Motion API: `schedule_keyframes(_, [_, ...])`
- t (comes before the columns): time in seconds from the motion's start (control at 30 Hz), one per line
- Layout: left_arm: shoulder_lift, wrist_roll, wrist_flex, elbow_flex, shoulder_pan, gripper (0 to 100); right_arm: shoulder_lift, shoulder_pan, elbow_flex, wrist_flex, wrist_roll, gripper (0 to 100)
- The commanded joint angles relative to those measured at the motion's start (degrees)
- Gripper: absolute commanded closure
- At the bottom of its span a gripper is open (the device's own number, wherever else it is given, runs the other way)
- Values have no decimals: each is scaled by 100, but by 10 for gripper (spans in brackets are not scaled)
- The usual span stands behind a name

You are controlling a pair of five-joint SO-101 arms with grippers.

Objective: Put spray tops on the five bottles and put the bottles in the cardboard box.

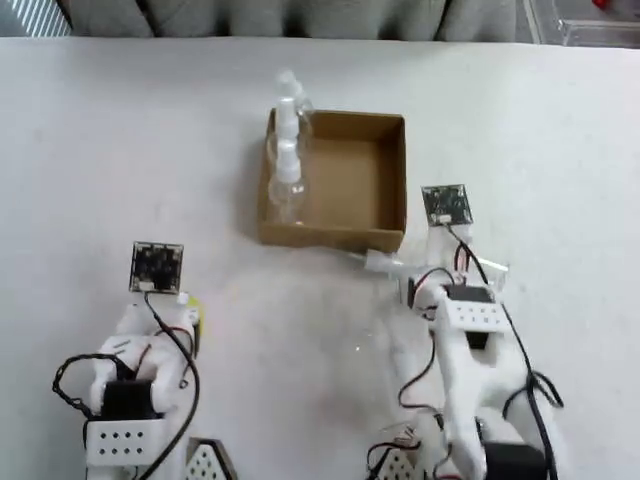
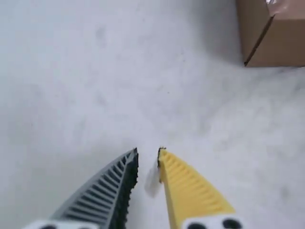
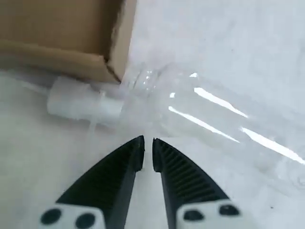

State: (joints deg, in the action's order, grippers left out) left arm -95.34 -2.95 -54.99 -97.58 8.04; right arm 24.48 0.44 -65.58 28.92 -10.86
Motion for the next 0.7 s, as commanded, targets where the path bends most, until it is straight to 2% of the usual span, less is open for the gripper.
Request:
schedule_keyframes(0.0, [-75,-53,-70,26,57,918,-637,101,571,-347,44,982])
schedule_keyframes(0.3, [-75,-70,-70,26,57,918,-1552,84,1670,-374,62,982])
schedule_keyframes(0.5, [-75,-70,-70,26,48,918,-2193,-110,2171,-365,809,982])
schedule_keyframes(0.67, [-75,-79,-70,26,31,918,-2378,-382,2286,-330,835,982])
